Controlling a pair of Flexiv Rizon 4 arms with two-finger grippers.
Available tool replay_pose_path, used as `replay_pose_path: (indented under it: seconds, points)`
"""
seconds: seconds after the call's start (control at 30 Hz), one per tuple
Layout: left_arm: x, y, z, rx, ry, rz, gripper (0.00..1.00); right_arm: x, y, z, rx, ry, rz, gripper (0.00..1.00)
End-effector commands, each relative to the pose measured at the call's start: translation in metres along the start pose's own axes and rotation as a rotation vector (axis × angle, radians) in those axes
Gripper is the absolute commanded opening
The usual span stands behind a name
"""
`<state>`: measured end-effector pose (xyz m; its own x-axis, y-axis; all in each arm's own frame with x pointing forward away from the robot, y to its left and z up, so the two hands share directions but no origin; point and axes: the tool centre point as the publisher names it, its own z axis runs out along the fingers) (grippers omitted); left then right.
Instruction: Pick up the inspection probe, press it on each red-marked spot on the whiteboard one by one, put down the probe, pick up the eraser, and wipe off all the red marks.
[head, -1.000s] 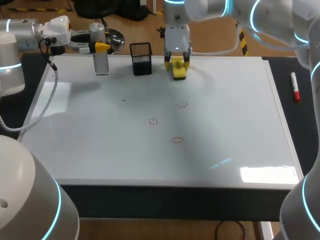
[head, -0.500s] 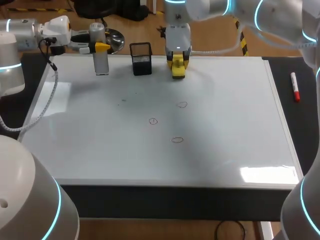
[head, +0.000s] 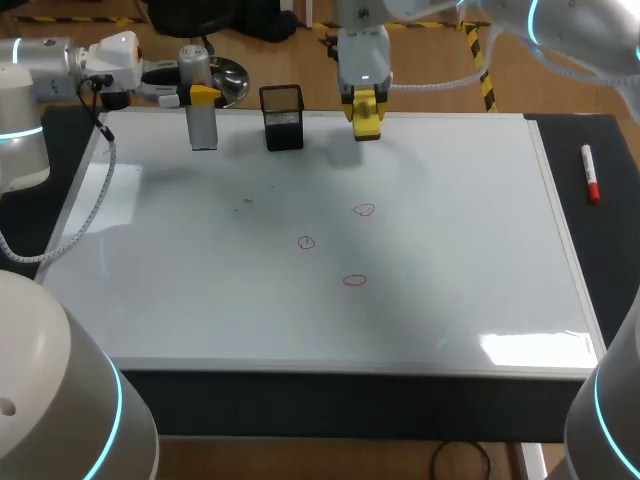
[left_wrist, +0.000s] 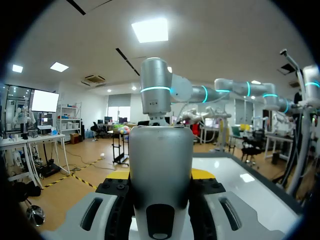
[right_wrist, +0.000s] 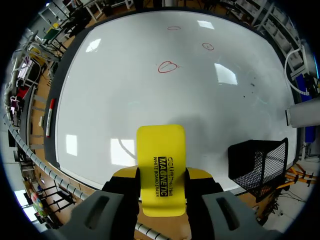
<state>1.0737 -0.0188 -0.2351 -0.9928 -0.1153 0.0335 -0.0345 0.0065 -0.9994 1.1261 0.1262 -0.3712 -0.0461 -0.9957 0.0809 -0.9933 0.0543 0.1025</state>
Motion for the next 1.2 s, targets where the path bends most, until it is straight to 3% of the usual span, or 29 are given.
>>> replay_pose_path:
  seconds: [0.03, 0.7, 0.93, 1.2]
  points:
    - [0.000, -0.001, 0.000, 0.000, 0.000, 0.001, 0.00, 0.024, 0.012, -0.018, 0.077, -0.002, 0.020, 0.00]
    - [0.000, -0.001, 0.000, 0.000, 0.000, 0.001, 0.00, 0.113, 0.045, -0.016, 0.138, 0.001, 0.271, 0.00]
    - [0.000, -0.001, 0.000, 0.000, 0.000, 0.001, 0.00, 0.141, 0.053, -0.003, 0.119, -0.011, 0.332, 0.00]
    - [0.000, -0.001, 0.000, 0.000, 0.000, 0.001, 0.00, 0.159, 0.056, 0.007, 0.112, -0.038, 0.385, 0.00]
